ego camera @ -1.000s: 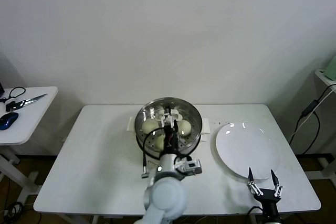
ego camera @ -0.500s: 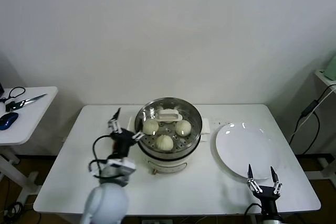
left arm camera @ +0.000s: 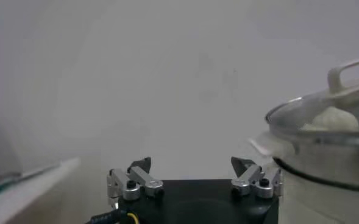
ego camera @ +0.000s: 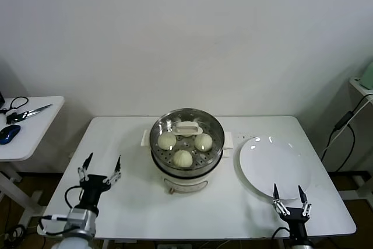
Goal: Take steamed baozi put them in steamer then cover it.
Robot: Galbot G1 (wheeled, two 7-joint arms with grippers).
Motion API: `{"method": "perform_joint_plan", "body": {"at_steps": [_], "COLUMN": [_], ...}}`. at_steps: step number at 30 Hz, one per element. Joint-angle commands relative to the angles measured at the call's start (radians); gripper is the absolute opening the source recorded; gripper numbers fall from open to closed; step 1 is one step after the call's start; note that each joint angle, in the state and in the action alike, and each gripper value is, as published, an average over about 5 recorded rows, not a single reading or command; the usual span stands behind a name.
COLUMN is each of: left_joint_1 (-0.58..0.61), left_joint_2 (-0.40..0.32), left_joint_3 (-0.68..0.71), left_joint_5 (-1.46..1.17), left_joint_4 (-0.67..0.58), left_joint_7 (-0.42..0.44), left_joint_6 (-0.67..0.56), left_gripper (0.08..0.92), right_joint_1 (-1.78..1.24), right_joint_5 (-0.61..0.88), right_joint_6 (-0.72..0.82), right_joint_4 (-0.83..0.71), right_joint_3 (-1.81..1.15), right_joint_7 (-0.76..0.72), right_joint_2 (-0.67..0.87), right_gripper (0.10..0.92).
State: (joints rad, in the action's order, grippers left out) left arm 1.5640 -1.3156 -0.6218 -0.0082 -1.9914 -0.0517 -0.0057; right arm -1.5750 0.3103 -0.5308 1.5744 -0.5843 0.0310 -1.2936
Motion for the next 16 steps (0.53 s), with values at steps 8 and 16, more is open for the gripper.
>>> {"method": "perform_joint_plan", "body": {"at_steps": [8, 16], "left_joint_1": [0.098, 0.091], "left_joint_2": [-0.019, -0.026], "left_joint_3": [0.022, 0.031], "left_joint_5": [-0.152, -0.154], "left_joint_4": [0.152, 0.150], "left_joint_7": [0.007, 0.012], "left_joint_6": [-0.235, -0.237], "left_gripper": [0.823, 0.823], "right_joint_1": [-0.005, -0.008], "right_joint_5": [0.003, 0.003], "right_joint_6": [0.005, 0.008], "right_joint_4": [0.007, 0.009], "right_joint_3": [0.002, 0.002], "right_joint_7": [-0.008, -0.009], "right_joint_2": [0.003, 0.003], "right_gripper": [0.823, 0.823]}}
